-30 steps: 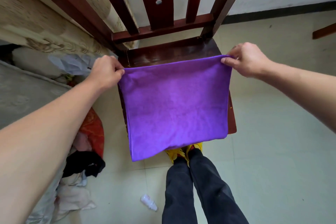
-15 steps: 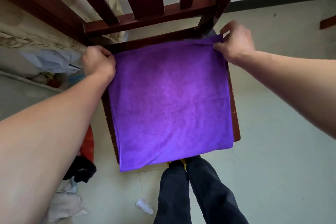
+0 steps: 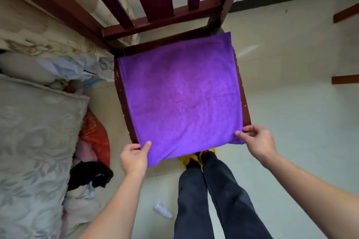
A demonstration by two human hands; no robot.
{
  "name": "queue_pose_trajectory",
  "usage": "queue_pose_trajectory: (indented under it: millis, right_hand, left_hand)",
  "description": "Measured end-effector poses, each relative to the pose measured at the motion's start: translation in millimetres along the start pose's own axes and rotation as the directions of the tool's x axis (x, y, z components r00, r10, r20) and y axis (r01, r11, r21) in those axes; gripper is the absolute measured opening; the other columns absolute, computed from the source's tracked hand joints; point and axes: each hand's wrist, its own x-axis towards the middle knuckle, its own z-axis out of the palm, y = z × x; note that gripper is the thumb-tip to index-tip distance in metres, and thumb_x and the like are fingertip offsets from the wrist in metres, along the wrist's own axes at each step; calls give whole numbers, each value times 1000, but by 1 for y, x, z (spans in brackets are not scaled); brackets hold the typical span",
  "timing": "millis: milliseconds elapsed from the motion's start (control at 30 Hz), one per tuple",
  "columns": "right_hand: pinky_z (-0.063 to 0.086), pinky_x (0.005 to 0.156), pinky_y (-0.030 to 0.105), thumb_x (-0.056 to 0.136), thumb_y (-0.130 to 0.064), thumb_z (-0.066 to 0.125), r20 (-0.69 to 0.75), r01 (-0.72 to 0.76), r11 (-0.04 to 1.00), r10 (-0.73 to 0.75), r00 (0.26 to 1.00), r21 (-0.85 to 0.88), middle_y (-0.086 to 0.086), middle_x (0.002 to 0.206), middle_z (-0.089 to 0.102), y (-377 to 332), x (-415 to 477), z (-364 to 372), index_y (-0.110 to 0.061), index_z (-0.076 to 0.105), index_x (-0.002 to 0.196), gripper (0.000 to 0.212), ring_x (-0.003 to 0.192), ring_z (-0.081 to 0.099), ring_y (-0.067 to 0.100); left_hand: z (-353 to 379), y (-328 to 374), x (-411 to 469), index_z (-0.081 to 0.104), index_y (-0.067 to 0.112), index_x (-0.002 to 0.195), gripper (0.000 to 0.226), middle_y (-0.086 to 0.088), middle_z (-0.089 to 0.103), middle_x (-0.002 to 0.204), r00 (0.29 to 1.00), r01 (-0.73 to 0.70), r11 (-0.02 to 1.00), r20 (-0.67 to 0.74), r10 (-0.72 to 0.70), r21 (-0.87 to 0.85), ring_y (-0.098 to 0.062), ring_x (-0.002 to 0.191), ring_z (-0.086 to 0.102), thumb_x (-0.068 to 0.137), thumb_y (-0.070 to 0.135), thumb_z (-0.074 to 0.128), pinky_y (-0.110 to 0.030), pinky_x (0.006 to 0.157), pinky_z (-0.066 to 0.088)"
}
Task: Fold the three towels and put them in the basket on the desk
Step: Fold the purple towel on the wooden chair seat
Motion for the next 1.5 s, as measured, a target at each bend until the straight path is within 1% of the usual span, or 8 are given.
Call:
queue_pose_trajectory:
  millis: [233,667,800,933,1067,1233,1367,1500]
  right_hand:
    - [36,52,28,68,-15,85,85,-121,975,107,991,189,8,78,66,10,1,6,-14,58,80,30,68,56,20]
    - [46,69,32,82,-11,70,-16,47,992,-49,999,-118,0,76,67,24,10,-32,-13,62,101,21,78,61,25]
    - [45,76,34,82,-14,62,-123,333,872,-397,909,-358,-2,86,62,-9,1,-17,-19,65,101,20,84,57,22]
    - [48,67,30,81,-16,66,108,378,925,-372,922,-35,0,75,67,-75,-1,30,-23,66,85,8,69,62,18]
    - [40,49,20,87,-9,65,386,103,966,-191,902,236,4,76,66,-105,8,48,-15,62,89,7,53,63,9]
    - [41,41,15,84,-2,64,50,46,938,-68,996,342,8,63,64,-61,31,-1,-9,60,73,14,40,58,6]
    - [50,65,32,70,-29,83,-96,-119,967,144,985,226,10,97,67,-10,33,-20,-12,61,111,49,70,60,20]
    - [50,84,40,75,-34,80,241,-318,868,239,941,382,3,118,62,10,26,-10,-20,48,132,66,105,59,19]
  left_hand:
    - [-9,-44,-10,54,9,70,22,0,54,58,949,75,997,309,-65,-20,-10,48,43,78,4,74,-24,52,29]
    - [-15,-47,10,57,14,73,21,-7,61,70,997,72,989,25,-76,129,-25,73,57,75,0,72,-28,70,41]
    - [-10,-7,1,64,13,83,12,-6,65,76,967,-229,929,-42,251,292,-26,79,60,78,3,64,-25,71,38]
    - [22,41,6,61,20,78,14,-2,60,63,868,-473,870,243,433,141,-23,65,59,80,7,66,-26,70,45]
    - [44,57,21,56,20,76,20,-11,62,66,885,-298,954,377,272,12,-12,49,57,85,4,65,-17,48,46]
    - [12,9,34,58,15,69,22,-12,67,69,985,-145,981,116,131,126,-25,64,68,74,19,79,-34,70,56]
    - [7,-28,18,65,11,84,53,-17,72,91,984,176,983,-23,-178,-60,-30,82,70,52,48,87,-39,78,57]
    - [27,-41,28,51,11,123,86,-8,68,113,897,429,743,149,-416,-513,-23,80,70,50,33,91,-39,65,59]
